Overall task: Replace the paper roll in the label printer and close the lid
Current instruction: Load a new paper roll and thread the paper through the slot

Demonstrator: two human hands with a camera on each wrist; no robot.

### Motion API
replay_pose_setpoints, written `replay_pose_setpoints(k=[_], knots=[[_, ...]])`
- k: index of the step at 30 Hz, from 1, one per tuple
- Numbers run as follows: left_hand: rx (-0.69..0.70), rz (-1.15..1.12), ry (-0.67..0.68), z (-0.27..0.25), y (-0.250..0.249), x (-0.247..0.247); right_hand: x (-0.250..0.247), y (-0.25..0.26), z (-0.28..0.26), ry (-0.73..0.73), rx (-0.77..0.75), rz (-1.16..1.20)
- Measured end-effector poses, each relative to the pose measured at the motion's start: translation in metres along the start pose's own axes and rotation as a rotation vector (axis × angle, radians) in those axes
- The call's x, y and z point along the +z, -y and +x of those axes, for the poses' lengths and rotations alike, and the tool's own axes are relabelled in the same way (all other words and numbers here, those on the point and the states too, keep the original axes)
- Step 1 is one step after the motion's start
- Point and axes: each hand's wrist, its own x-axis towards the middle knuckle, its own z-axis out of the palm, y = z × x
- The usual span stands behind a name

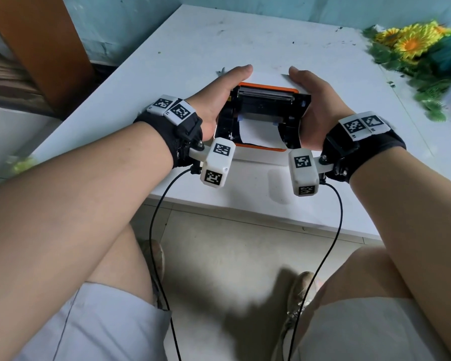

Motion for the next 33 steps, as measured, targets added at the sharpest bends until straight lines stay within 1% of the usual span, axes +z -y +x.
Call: replay_pose_setpoints(k=[3,7,12,15,18,21,27,30,33], knots=[[-0.009,0.019,0.008,0.001,-0.0011,-0.0017,0.0001,-0.0007,0.0001,0.011,-0.024,0.006],[-0.034,0.014,0.006,0.0029,-0.0003,-0.0029,0.0024,-0.0011,-0.0022,0.03,0.019,0.03],[0.008,-0.015,-0.002,0.0004,0.0005,-0.0008,-0.0001,0.0009,-0.0008,0.008,-0.021,-0.024],[-0.004,-0.023,0.001,-0.0007,-0.0008,-0.0006,0.0019,0.0007,-0.0013,-0.007,-0.042,-0.029],[0.005,-0.006,-0.007,-0.0003,-0.0001,-0.0009,0.0032,0.0001,-0.0038,-0.016,-0.044,0.015],[-0.009,-0.015,0.001,-0.0012,0.0001,-0.0007,0.0034,0.0012,-0.0059,-0.006,-0.057,-0.013],[-0.005,0.035,-0.022,-0.0033,-0.0017,-0.0007,0.0014,0.0033,-0.0077,0.022,-0.046,-0.008],[0.006,0.016,0.007,-0.0058,-0.0017,-0.0001,0.0009,0.002,-0.0069,0.012,-0.043,-0.009],[-0.002,0.027,-0.005,-0.0056,-0.0012,0.0002,0.0024,0.0024,-0.0091,0.025,-0.026,-0.005]])
